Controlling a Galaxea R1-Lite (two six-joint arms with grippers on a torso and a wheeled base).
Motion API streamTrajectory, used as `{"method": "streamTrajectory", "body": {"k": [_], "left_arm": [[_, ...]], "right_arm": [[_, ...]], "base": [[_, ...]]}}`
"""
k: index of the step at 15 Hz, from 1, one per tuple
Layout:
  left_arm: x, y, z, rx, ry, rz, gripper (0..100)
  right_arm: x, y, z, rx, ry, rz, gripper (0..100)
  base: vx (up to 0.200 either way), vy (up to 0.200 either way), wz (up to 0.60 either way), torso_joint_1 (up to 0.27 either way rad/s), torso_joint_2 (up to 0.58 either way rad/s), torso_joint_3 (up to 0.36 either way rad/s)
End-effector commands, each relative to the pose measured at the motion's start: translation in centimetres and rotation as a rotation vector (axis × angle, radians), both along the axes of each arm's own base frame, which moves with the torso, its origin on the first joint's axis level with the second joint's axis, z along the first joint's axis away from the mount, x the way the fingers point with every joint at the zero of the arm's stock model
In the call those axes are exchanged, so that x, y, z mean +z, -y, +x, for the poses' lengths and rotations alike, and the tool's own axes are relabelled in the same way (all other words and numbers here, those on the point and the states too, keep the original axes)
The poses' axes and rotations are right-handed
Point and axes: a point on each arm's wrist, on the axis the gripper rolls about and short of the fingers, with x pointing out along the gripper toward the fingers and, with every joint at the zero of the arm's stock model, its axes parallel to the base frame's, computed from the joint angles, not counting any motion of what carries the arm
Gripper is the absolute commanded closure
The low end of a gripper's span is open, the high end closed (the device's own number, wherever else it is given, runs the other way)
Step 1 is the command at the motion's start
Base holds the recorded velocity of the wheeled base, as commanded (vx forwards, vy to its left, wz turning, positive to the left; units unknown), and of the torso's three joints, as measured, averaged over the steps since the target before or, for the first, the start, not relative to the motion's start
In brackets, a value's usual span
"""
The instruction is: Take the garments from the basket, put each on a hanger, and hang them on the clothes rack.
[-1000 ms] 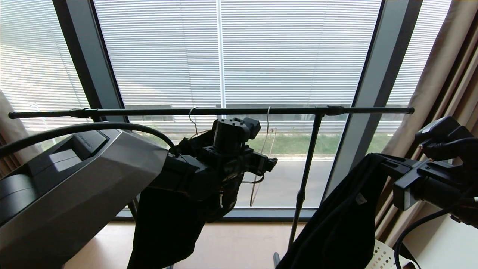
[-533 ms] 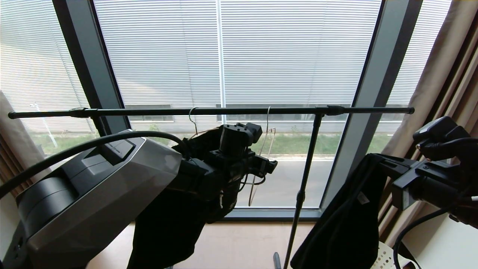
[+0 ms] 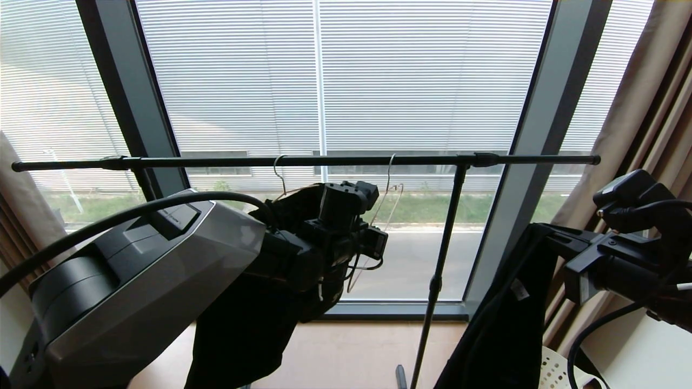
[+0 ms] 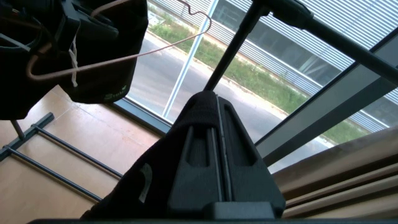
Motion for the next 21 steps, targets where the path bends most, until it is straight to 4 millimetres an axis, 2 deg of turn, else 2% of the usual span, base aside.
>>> {"method": "streamTrajectory", "body": {"k": [1, 5, 10, 14, 18, 21], "left_arm": [[0.2, 0.0, 0.0, 0.001, 0.004, -0.003, 100], [0.7, -0.1, 0.1, 0.018, 0.02, -0.007, 100], [4.1, -0.8, -1.1, 0.015, 0.063, -0.044, 100], [4.1, -1.6, -2.3, 0.014, 0.043, -0.033, 100], [4.9, -2.6, -3.9, 0.008, 0.072, -0.048, 100], [5.7, -4.2, -6.2, 0.002, 0.079, -0.056, 100]], "right_arm": [[0.0, 0.0, 0.1, 0.0, -0.002, -0.001, 100], [-0.1, 0.0, 0.0, 0.0, -0.002, -0.001, 100], [-0.2, -0.1, 0.2, 0.0, -0.009, -0.004, 100], [-0.3, -0.1, 0.2, 0.0, -0.012, -0.005, 100], [-0.4, -0.1, 0.2, 0.001, -0.016, -0.008, 100], [-0.4, -0.1, 0.2, 0.001, -0.014, -0.008, 100]], "base": [[0.0, 0.0, 0.0, 0.0, 0.0, 0.0], [0.0, 0.0, 0.0, 0.0, 0.0, 0.0], [0.0, 0.0, 0.0, 0.0, 0.0, 0.0], [0.0, 0.0, 0.0, 0.0, 0.0, 0.0], [0.0, 0.0, 0.0, 0.0, 0.0, 0.0], [0.0, 0.0, 0.0, 0.0, 0.0, 0.0]]}}
